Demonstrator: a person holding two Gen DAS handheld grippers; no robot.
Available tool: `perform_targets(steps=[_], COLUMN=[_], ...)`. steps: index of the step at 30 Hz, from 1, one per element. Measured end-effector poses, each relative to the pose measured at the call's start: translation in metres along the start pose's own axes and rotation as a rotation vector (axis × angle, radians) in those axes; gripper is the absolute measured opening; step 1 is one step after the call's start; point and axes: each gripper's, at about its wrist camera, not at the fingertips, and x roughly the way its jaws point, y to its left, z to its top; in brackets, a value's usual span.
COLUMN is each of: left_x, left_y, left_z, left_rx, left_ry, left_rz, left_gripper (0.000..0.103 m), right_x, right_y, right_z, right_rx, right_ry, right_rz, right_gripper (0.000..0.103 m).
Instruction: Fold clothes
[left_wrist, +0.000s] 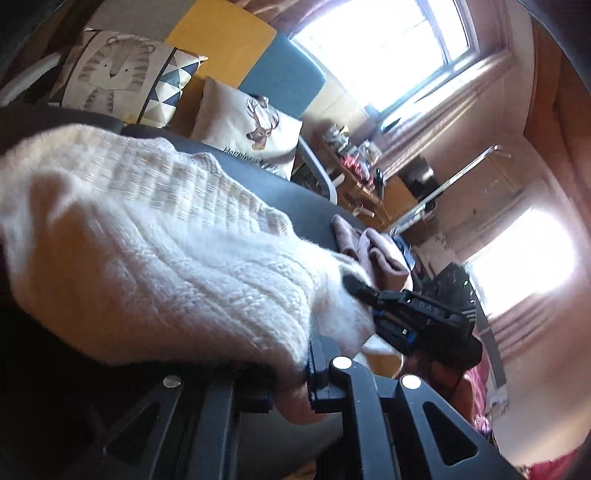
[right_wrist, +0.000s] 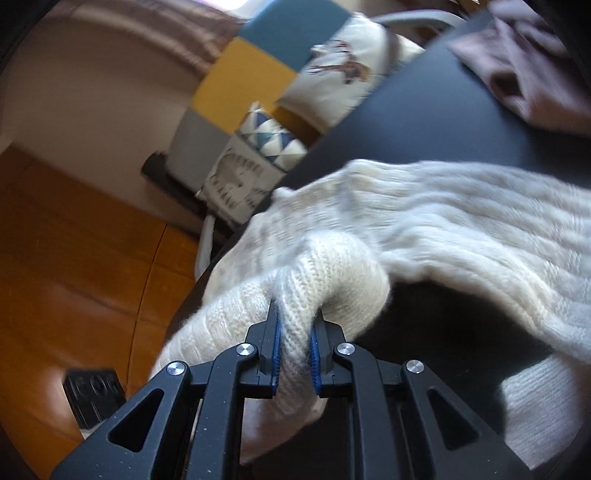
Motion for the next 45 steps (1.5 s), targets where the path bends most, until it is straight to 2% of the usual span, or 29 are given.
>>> perform_targets(steps=[3,7,10,15,16,18,20,23,25,28,31,34,36,38,41,43,45], left_x=[-0.018,-0.045,-0.054,-0.053,-0.049,-0.040,-0.043,-0.060,-0.077,-0.103,-0.126,-0.124,-0.100,-0.061,0.005,0.042,0.067], left_y=[0.015,0.034,0.044,0.070,0.078,0.097,0.101,0.099,0.097,0.095,0.094,0.081,0.067,0.054,0.046,0.055,0.069], left_z=[0.010,0.001,-0.013,-0.032,-0.039,-0.057,-0.070,-0.079,-0.077,-0.068,-0.048,-0.016,0.004,0.020,0.034,0.038,0.038], left_rx=[-0.050,-0.079,-0.051,-0.027,-0.040,-0.077,-0.081,-0.065,-0.043,-0.017,-0.016,0.045,0.146,0.273,0.430,0.483,0.496], left_ry=[0.013,0.058,0.143,0.271,0.306,0.391,0.418,0.402,0.387,0.351,0.263,0.134,0.086,0.084,0.147,0.208,0.256], left_rz=[-0.007,0.061,0.149,0.222,0.235,0.311,0.333,0.296,0.310,0.357,0.445,0.533,0.588,0.639,0.708,0.744,0.795], left_gripper=[0.011,0.011,0.011,0.013,0.013,0.013,0.015,0.017,0.017,0.017,0.017,0.017,0.017,0.017,0.017,0.017,0.017], right_x=[0.006,0.023,0.037,0.061,0.065,0.066,0.066,0.050,0.035,0.009,-0.018,-0.025,-0.010,0.014,0.051,0.071,0.094], right_y=[0.020,0.044,0.050,0.051,0.050,0.046,0.042,0.043,0.042,0.038,0.037,0.044,0.051,0.054,0.058,0.055,0.045], right_z=[-0.013,-0.040,-0.065,-0.106,-0.113,-0.120,-0.127,-0.120,-0.108,-0.083,-0.048,-0.021,-0.003,0.008,0.013,0.014,0.011], right_rx=[-0.059,-0.135,-0.179,-0.240,-0.250,-0.259,-0.267,-0.321,-0.337,-0.344,-0.321,-0.344,-0.354,-0.378,-0.439,-0.471,-0.475], right_ry=[0.056,0.180,0.307,0.509,0.537,0.571,0.602,0.583,0.549,0.485,0.341,0.174,0.101,0.092,0.102,0.125,0.192], right_rz=[0.030,0.058,0.063,0.073,0.069,0.055,0.041,0.026,0.009,-0.012,-0.056,-0.180,-0.303,-0.375,-0.481,-0.543,-0.580], right_gripper=[0.013,0.013,0.014,0.014,0.017,0.017,0.020,0.022,0.026,0.026,0.029,0.044,0.044,0.044,0.044,0.044,0.044])
